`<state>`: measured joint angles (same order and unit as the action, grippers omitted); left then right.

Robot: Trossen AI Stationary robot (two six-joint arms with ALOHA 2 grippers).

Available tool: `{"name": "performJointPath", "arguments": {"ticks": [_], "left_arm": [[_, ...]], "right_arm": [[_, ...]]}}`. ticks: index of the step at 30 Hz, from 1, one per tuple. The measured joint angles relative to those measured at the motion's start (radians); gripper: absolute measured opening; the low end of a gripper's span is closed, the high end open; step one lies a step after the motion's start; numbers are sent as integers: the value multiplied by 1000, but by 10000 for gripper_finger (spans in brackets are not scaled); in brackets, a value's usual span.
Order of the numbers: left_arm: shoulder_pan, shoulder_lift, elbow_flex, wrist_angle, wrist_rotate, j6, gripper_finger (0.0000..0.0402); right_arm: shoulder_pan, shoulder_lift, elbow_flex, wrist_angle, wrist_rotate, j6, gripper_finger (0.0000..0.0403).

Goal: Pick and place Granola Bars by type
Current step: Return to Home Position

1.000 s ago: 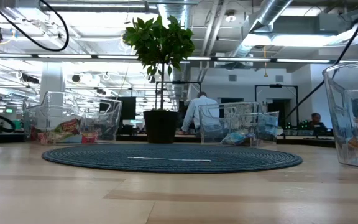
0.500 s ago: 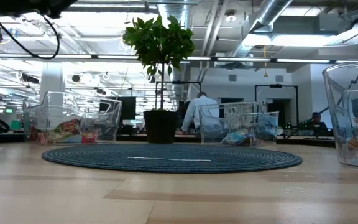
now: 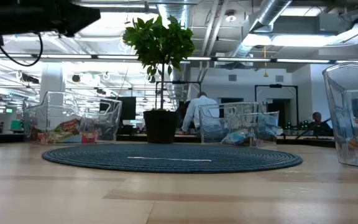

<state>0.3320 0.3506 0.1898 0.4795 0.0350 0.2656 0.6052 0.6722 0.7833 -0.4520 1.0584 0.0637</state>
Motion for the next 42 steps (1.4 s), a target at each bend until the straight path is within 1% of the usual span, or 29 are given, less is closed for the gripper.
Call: {"name": "performJointPath", "arguments": {"ticks": [2,4,6,10,15,17,19,23,27,30,33,36,38,42], "left_arm": [[55,26,0,-2,51,-30,177],[100,52,0,-10,99,-56,177],[136,71,0,-29,142,-76,177],[182,77,0,-63,194,-94,177],[212,53,-1,-98,220,-96,177],[220,39,-1,-126,232,-97,177],[228,26,-1,-167,251,-96,177],[239,5,-1,-253,287,-96,177],[242,-11,-2,-331,320,-95,177],[242,-27,-39,-314,334,-96,177],[242,-55,-100,-243,313,-122,177],[249,-96,-152,-186,305,-143,177],[256,-125,-174,-180,304,-149,177],[271,-176,-179,-237,311,-159,177]], "right_arm": [[-56,-27,-53,163,-157,-145,166],[-117,-50,-106,293,-314,-252,166],[-184,-74,-145,357,-413,-298,166],[-329,-116,-202,378,-525,-276,166],[-502,-148,-268,380,-750,-222,166],[-554,-165,-297,391,-829,-208,166],[-592,-189,-331,407,-883,-196,166],[-633,-233,-403,467,-951,-195,165],[-636,-281,-474,494,-963,-194,165],[-636,-326,-528,518,-963,-193,165],[-636,-378,-582,564,-962,-191,165],[-636,-437,-617,572,-958,-187,165],[-636,-473,-626,552,-958,-184,165],[-636,-532,-626,494,-958,-176,165]]}}
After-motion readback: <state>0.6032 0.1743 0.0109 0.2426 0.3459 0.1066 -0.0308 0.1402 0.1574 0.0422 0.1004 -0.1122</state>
